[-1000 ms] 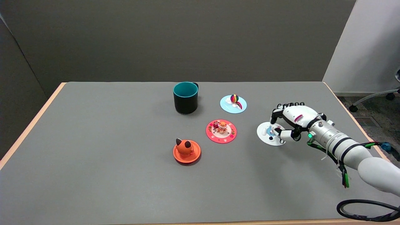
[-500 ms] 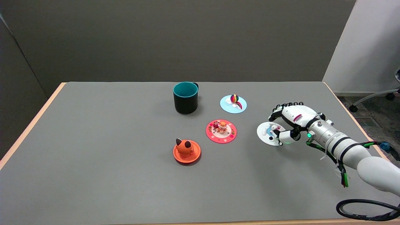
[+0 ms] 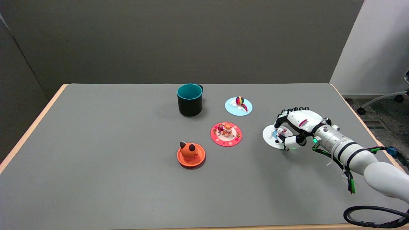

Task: Pick up the white cup lid.

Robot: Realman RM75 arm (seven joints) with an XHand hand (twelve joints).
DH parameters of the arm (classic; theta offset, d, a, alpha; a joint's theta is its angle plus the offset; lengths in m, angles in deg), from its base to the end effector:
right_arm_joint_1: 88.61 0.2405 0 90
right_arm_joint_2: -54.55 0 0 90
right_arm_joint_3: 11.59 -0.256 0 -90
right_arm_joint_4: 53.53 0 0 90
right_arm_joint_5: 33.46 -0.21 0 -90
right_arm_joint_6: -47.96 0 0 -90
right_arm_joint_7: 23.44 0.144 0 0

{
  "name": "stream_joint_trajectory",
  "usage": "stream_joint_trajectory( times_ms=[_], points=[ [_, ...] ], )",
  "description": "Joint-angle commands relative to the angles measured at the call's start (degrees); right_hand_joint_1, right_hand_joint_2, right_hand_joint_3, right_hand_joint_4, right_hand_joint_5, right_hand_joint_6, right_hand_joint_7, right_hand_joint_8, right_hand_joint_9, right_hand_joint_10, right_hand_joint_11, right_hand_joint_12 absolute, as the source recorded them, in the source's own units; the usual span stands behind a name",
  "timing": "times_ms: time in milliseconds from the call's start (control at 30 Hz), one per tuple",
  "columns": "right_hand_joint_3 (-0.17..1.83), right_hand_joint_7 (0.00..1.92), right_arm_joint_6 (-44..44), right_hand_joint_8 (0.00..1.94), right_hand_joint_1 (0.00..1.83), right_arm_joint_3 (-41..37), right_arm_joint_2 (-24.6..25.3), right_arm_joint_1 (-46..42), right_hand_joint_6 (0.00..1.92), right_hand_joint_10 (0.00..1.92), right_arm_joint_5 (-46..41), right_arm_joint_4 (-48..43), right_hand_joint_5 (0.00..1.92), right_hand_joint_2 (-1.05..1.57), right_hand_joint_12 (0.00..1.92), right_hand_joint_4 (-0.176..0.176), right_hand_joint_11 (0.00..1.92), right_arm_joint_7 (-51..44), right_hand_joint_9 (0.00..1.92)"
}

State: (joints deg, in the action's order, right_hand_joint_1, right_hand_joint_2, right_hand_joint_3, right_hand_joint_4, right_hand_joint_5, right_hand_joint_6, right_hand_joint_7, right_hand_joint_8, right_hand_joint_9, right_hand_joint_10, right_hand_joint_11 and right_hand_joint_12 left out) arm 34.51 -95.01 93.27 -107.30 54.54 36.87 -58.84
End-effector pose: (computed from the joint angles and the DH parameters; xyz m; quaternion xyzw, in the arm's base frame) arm -0.2687 -0.2803 0.4349 0.6709 -0.1095 -0.0525 0.7315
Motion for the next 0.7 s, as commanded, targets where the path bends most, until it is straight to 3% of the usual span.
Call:
stream_joint_trajectory(
  times_ms=[33,333,367,400,600,633,667,700],
  points=[
    [0.22,0.26,-0.4,0.93,0.87,0.3,-0.1,0.2,1.64,0.75,-0.1,-0.4,0.54,1.26,0.37,0.003,0.44,0.0,0.38],
    [0.25,0.13,-0.9,1.13,0.78,0.3,-0.1,0.3,1.8,1.06,-0.1,-0.5,0.43,1.33,0.53,0.002,0.45,0.0,0.28],
    [0.18,0.26,-0.9,1.62,0.88,0.3,-0.1,0.4,1.81,1.06,-0.1,-0.5,0.44,1.38,0.59,0.013,0.43,0.1,0.29],
    [0.14,0.33,-0.9,1.91,0.94,0.3,-0.1,0.4,1.82,1.07,-0.1,-0.5,0.44,1.42,0.62,0.019,0.42,0.1,0.3],
    [0.11,0.37,0.3,1.85,0.97,0.3,-0.4,1.4,1.76,1.13,-2.5,0.0,0.49,1.4,0.68,0.017,0.44,0.0,0.31],
    [0.03,0.41,0.9,1.8,1.0,0.3,-0.6,1.8,1.7,1.05,-2.5,0.1,0.52,1.41,0.71,0.014,0.45,0.0,0.34],
    [0.16,0.37,1.8,1.86,0.97,0.3,-0.8,2.3,1.77,1.13,-2.5,0.2,0.48,1.38,0.7,0.02,0.44,0.0,0.34],
    [0.16,0.38,2.3,1.85,0.97,0.4,-0.9,2.6,1.76,1.13,-2.5,0.3,0.48,1.38,0.71,0.021,0.45,0.0,0.34]
  ],
)
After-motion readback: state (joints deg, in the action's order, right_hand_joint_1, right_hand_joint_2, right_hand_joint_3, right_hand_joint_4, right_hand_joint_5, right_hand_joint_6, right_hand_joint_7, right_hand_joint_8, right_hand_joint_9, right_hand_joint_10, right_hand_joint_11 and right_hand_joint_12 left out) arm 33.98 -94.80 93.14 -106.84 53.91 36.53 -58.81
